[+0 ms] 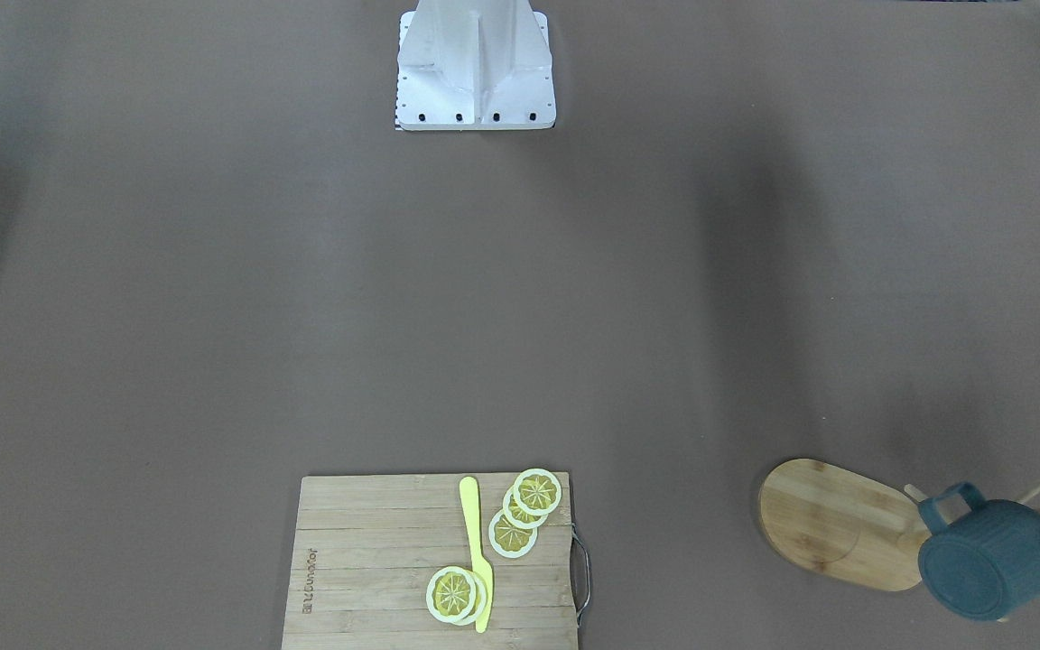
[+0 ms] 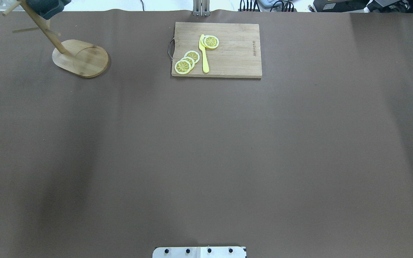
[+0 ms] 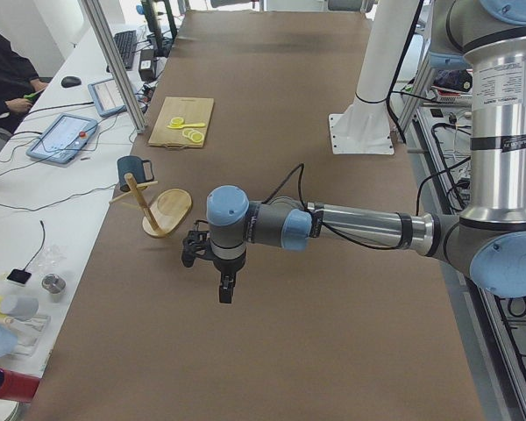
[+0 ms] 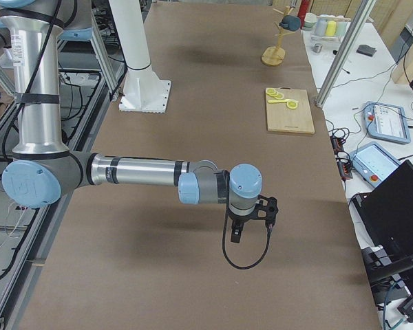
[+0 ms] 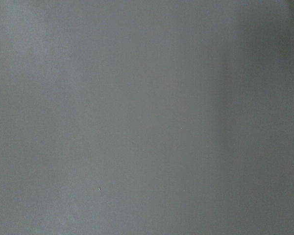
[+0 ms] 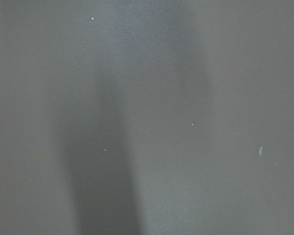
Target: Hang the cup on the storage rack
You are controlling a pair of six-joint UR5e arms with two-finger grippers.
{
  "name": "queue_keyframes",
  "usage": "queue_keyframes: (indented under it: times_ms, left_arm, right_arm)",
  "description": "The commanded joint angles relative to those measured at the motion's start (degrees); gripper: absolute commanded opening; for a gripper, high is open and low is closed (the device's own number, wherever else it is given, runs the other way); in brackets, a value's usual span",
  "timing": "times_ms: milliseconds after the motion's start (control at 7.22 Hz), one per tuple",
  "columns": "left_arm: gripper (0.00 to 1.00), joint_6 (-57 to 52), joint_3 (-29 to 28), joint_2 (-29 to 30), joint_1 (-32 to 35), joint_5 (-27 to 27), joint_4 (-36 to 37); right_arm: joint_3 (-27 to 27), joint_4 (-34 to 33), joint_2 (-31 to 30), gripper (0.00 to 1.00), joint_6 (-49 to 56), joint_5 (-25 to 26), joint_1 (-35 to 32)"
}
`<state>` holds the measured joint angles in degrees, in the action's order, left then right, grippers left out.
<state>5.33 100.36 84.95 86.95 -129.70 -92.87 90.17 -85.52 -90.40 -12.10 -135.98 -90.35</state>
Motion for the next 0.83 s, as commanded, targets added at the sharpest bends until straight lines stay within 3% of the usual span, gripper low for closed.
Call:
queue_keyframes:
  times_ms: [0, 277, 693]
  left_arm:
    - [0.98, 0.03, 0.09, -0.05, 0.06, -0.20, -0.03]
    - [0.98, 0.11, 0.18, 0.48, 0.06, 0.06, 0.15]
    - [0.98, 0.12, 0.18, 0.57, 0.06, -0.12, 0.32]
  right_arm:
    - [0.62, 0.00, 0.49, 1.00, 0.05, 1.67, 0.17]
    - [4.90, -0.78, -0.12, 1.00, -0.73, 4.83, 2.45]
    - [5.19, -0.79, -0.39, 1.00, -0.74, 4.50, 2.46]
